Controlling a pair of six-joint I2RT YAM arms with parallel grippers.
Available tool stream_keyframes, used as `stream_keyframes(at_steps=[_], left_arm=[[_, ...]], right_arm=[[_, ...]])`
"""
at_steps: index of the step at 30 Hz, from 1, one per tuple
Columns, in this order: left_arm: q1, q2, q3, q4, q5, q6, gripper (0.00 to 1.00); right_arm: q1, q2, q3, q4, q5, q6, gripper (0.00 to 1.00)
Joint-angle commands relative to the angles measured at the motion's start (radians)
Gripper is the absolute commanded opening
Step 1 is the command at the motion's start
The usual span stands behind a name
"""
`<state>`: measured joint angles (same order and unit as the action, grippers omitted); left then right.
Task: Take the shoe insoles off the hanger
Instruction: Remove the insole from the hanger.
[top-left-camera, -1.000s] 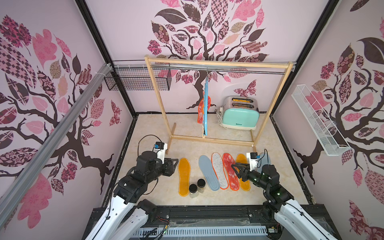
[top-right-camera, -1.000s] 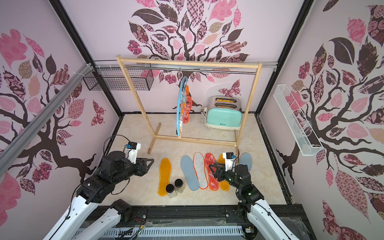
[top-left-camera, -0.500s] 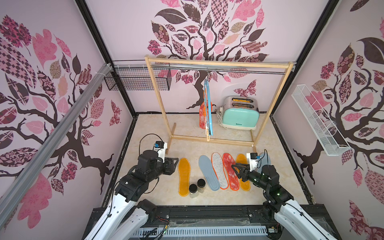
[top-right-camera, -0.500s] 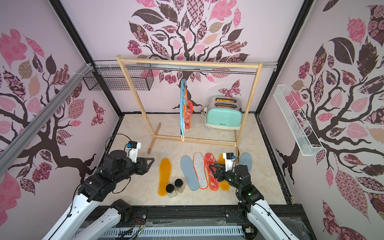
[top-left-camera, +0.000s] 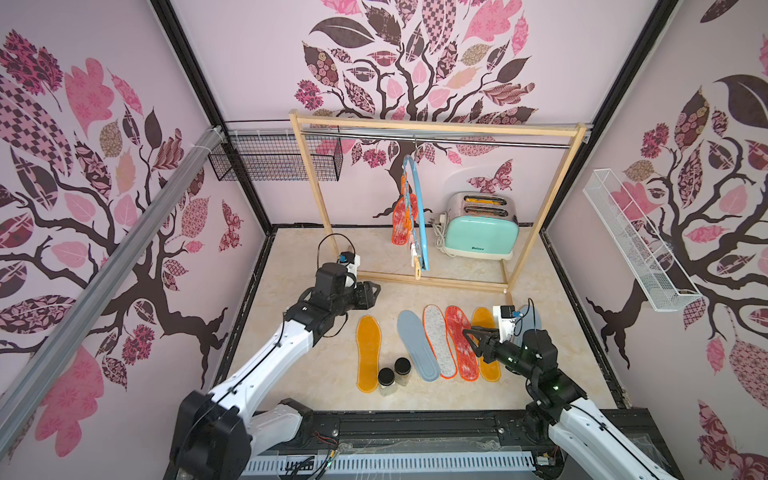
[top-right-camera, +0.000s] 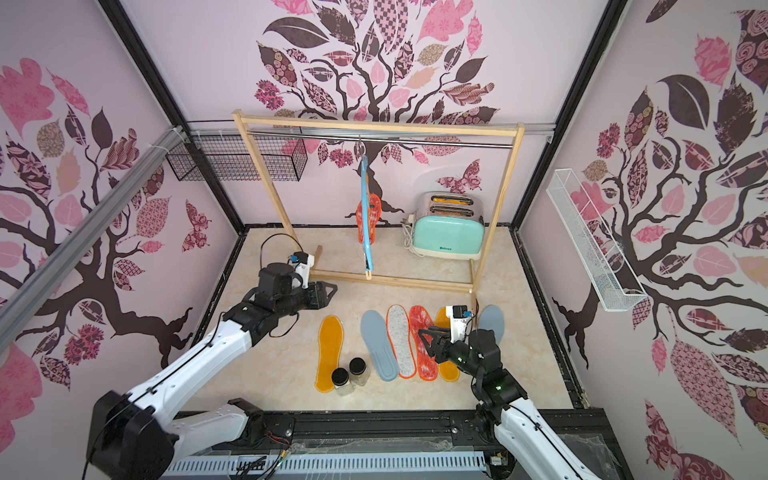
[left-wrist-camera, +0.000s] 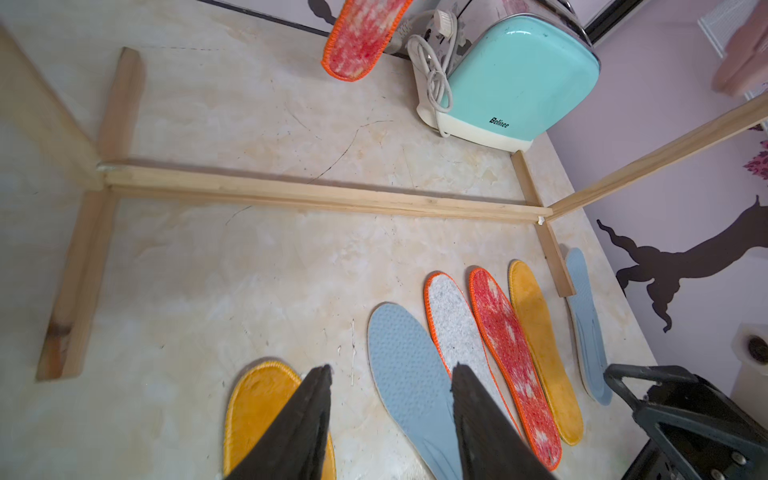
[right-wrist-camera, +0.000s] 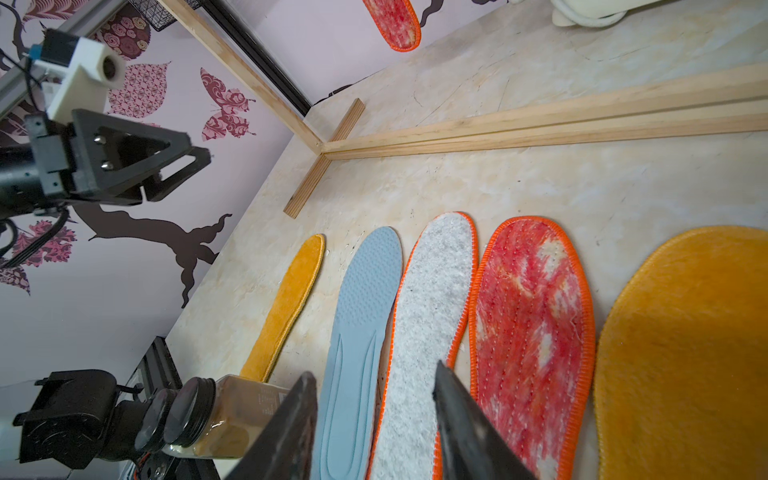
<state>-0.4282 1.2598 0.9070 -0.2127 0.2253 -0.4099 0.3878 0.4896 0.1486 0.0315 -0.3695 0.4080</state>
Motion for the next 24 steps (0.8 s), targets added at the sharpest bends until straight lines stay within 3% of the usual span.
stream_keyframes(at_steps=[1, 8, 13, 24], left_arm=[[0.015, 0.116, 0.089, 0.222, 0.075, 0.078, 0.54], [0.093, 0.439, 0.282, 0.342, 0.171, 0.116, 0.57], [0.127, 0.619, 0.301, 0.678, 0.241, 0.106, 0.59], [0.174, 0.858, 0.514, 0.75, 0.408, 0.237, 0.64]], right_arm=[[0.002, 0.0, -0.001, 0.016, 0.014, 0.009, 0.48], [0.002, -0.019, 0.002, -0.005, 0.039, 0.013, 0.48], [0.002, -0.016, 0.003, -0.01, 0.053, 0.02, 0.48], [0.002, -0.016, 0.03, -0.066, 0.05, 0.013, 0.47]])
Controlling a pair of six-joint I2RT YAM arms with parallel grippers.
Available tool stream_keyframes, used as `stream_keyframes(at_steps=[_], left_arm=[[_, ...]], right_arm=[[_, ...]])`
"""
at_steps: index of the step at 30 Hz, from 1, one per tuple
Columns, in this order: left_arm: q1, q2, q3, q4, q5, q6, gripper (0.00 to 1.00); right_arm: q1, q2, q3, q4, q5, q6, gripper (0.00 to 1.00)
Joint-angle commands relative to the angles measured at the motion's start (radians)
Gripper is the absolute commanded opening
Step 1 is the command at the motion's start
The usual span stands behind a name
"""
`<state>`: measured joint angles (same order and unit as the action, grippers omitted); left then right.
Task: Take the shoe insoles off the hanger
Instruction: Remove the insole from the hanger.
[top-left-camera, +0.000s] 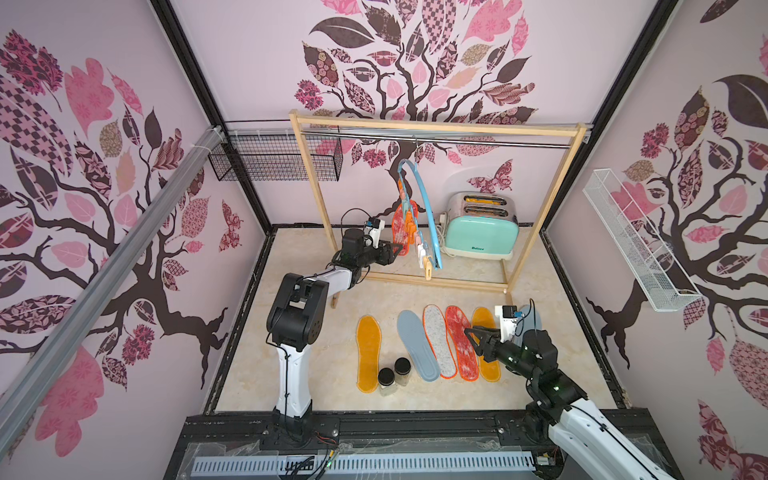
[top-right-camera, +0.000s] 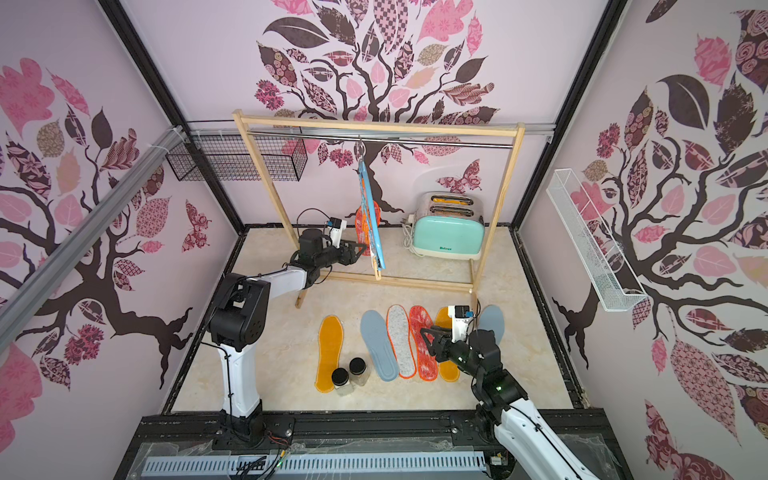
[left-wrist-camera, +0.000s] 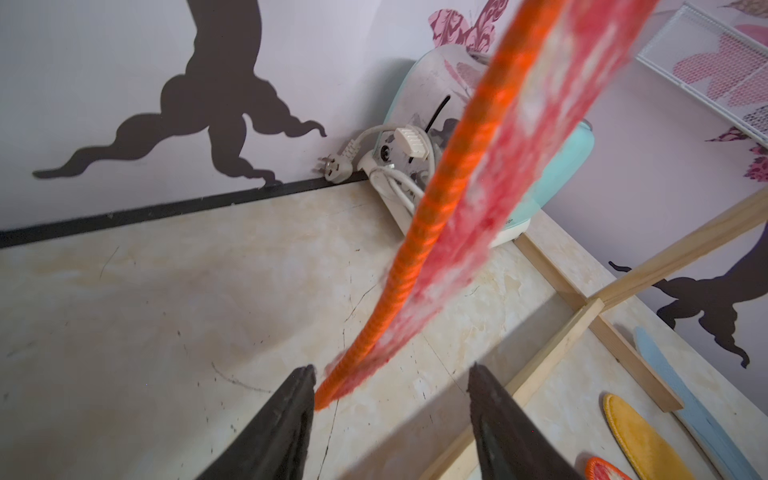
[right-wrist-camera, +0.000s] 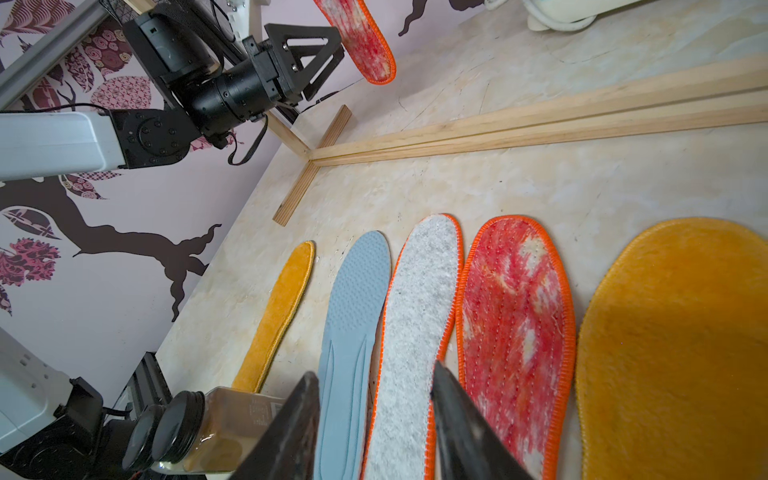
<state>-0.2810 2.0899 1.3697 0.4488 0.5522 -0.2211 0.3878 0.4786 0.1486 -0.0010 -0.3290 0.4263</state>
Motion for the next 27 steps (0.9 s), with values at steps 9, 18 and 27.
stream_keyframes(at_steps=[9, 18, 27], left_arm=[[0.055, 0.163, 0.239, 0.126, 0.243, 0.078, 0.67], [0.055, 0.285, 0.411, 0.183, 0.392, -0.004, 0.59], [0.055, 0.237, 0.34, 0.294, 0.442, -0.084, 0.2]], right_arm=[[0.003, 0.051, 0.027, 0.008, 0.002, 0.006, 0.46], [0.004, 0.078, 0.032, 0.018, -0.008, 0.007, 0.46], [0.005, 0.058, 0.026, 0.012, -0.001, 0.011, 0.46]])
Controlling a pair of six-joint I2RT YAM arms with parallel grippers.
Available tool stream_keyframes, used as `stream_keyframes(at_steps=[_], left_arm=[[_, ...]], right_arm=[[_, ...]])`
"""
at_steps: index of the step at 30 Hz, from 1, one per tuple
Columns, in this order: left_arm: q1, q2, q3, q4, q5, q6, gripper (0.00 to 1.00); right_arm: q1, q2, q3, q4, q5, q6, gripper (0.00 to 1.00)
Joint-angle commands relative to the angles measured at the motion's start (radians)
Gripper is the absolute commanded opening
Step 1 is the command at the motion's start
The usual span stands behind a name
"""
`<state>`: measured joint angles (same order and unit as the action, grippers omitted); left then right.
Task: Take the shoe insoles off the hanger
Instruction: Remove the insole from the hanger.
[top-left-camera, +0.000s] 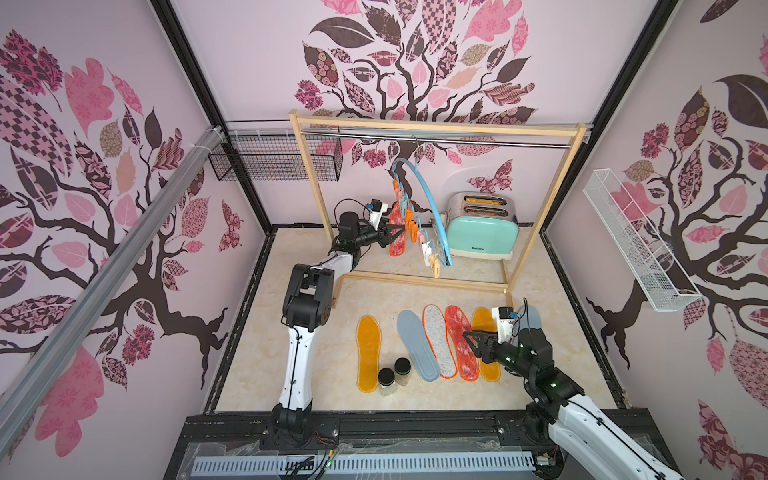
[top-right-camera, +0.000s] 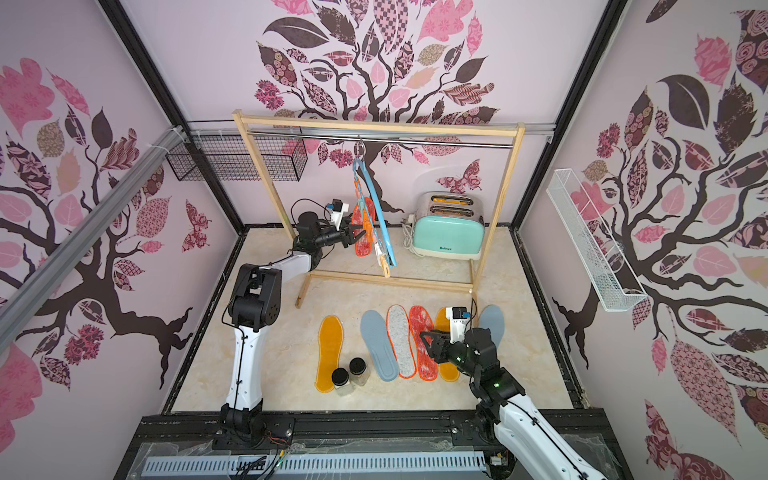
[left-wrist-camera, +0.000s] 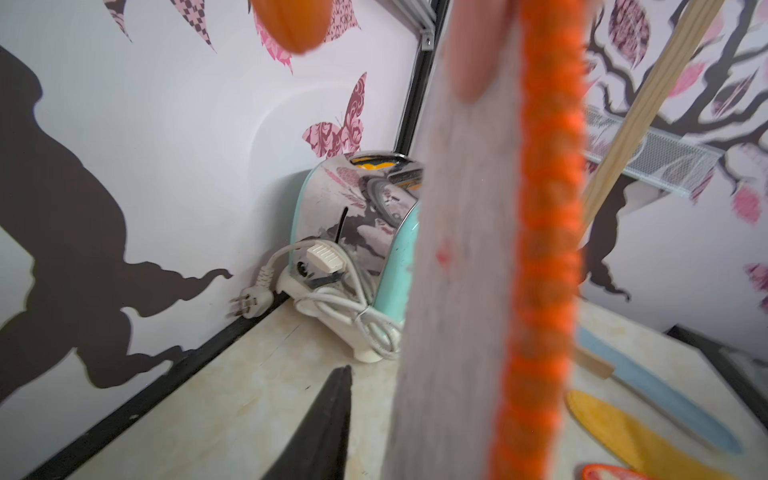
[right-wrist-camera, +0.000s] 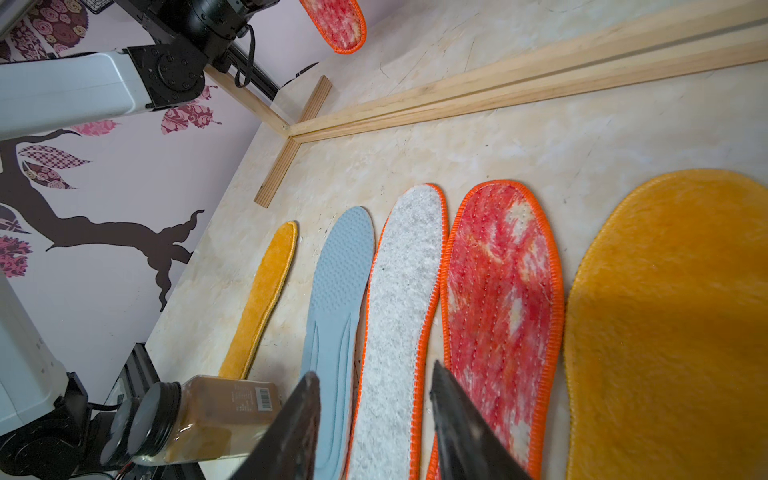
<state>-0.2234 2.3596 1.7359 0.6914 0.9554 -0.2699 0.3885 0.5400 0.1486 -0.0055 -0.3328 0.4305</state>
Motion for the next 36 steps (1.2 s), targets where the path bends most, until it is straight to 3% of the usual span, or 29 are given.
stream_keyframes(at_steps=[1, 5, 12, 16, 20, 24, 29, 36], left_arm=[[-0.004, -0.041, -0.035, 0.053, 0.04, -0.037, 0.15], [-0.007, -0.076, -0.069, 0.06, 0.039, -0.044, 0.0], [-0.019, -0.105, -0.082, 0.048, 0.061, -0.046, 0.0], [-0.02, -0.118, -0.097, 0.046, 0.067, -0.038, 0.0], [-0.019, -0.122, -0.093, 0.025, 0.073, -0.041, 0.0], [-0.02, -0.133, -0.065, -0.093, 0.069, -0.014, 0.0], [-0.021, -0.141, -0.081, -0.105, 0.074, 0.011, 0.0], [-0.02, -0.135, -0.071, -0.111, 0.099, 0.001, 0.0]], right_arm=[[0.004, -0.002, 0.026, 0.019, 0.002, 0.006, 0.46], [0.004, 0.005, 0.025, 0.029, 0.006, 0.003, 0.46], [0.005, 0.049, 0.04, 0.08, 0.029, -0.01, 0.46], [0.006, 0.146, 0.101, 0.148, 0.046, -0.005, 0.47], [0.005, 0.369, 0.29, 0.145, 0.053, -0.039, 0.47], [0.002, 0.61, 0.596, -0.019, 0.052, -0.134, 0.46], [-0.015, 0.752, 0.725, 0.149, 0.027, -0.124, 0.47], [-0.087, 0.982, 1.027, 0.131, -0.097, -0.173, 0.47]])
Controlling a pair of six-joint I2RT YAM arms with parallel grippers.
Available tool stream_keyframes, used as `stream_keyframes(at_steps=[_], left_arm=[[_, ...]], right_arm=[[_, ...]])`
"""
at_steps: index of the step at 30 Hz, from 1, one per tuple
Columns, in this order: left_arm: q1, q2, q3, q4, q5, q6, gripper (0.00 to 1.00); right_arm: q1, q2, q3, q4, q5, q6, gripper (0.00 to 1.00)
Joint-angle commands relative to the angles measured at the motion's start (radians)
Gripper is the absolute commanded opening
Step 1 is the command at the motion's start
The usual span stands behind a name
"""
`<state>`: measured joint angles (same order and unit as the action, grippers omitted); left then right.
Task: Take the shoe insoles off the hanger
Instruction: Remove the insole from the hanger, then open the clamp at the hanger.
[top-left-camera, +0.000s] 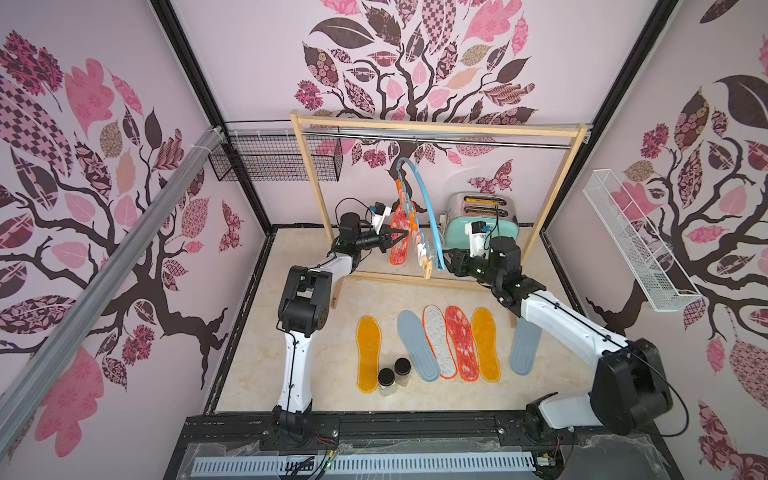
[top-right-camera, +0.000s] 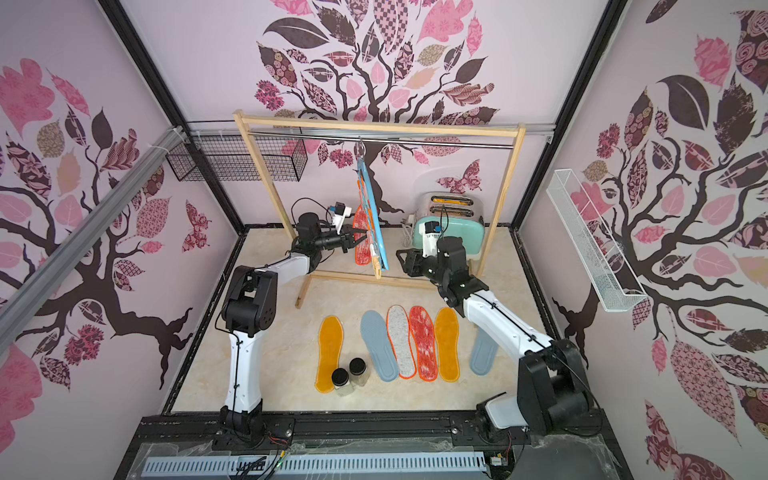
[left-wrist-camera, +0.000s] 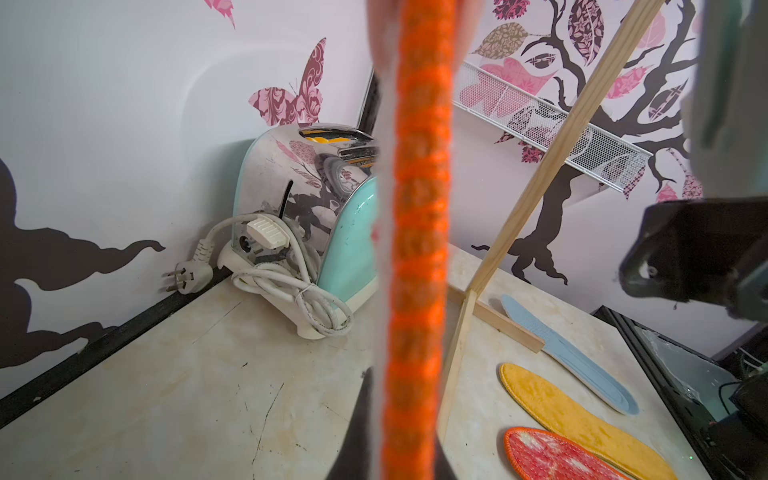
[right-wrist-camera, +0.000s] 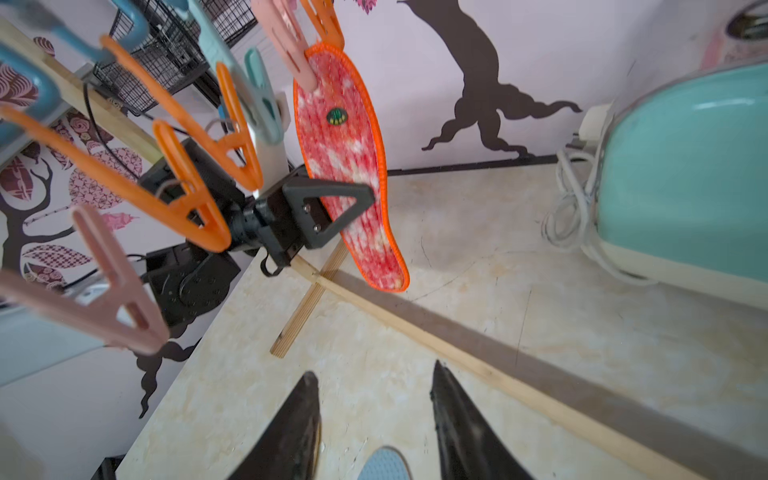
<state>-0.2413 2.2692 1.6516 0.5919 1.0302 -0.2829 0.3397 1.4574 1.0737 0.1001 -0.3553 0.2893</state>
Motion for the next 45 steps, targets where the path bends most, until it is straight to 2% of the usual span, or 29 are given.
stream_keyframes(at_steps=[1, 6, 12, 21, 27, 37, 45], left_arm=[[-0.001, -0.045, 0.015, -0.015, 0.028, 0.016, 0.0], [0.0, -0.045, 0.029, -0.038, 0.063, 0.017, 0.0], [0.003, -0.045, 0.035, -0.041, 0.082, 0.012, 0.0], [0.003, -0.032, 0.063, -0.04, 0.162, -0.036, 0.0], [0.0, -0.024, 0.083, -0.061, 0.207, -0.055, 0.0], [-0.006, 0.027, 0.159, -0.108, 0.303, -0.112, 0.0], [-0.018, 0.065, 0.199, -0.154, 0.317, -0.119, 0.0]], right_arm=[[-0.05, 0.093, 0.137, 0.031, -0.097, -0.032, 0.46], [-0.102, 0.265, 0.4, -0.031, -0.25, -0.043, 0.41], [-0.105, 0.413, 0.603, -0.016, -0.39, -0.062, 0.41], [-0.102, 0.54, 0.701, 0.135, -0.542, -0.001, 0.42], [-0.097, 0.582, 0.726, 0.203, -0.581, 0.036, 0.44], [-0.097, 0.613, 0.736, 0.215, -0.594, 0.01, 0.46], [-0.097, 0.615, 0.736, 0.187, -0.575, -0.031, 0.46]])
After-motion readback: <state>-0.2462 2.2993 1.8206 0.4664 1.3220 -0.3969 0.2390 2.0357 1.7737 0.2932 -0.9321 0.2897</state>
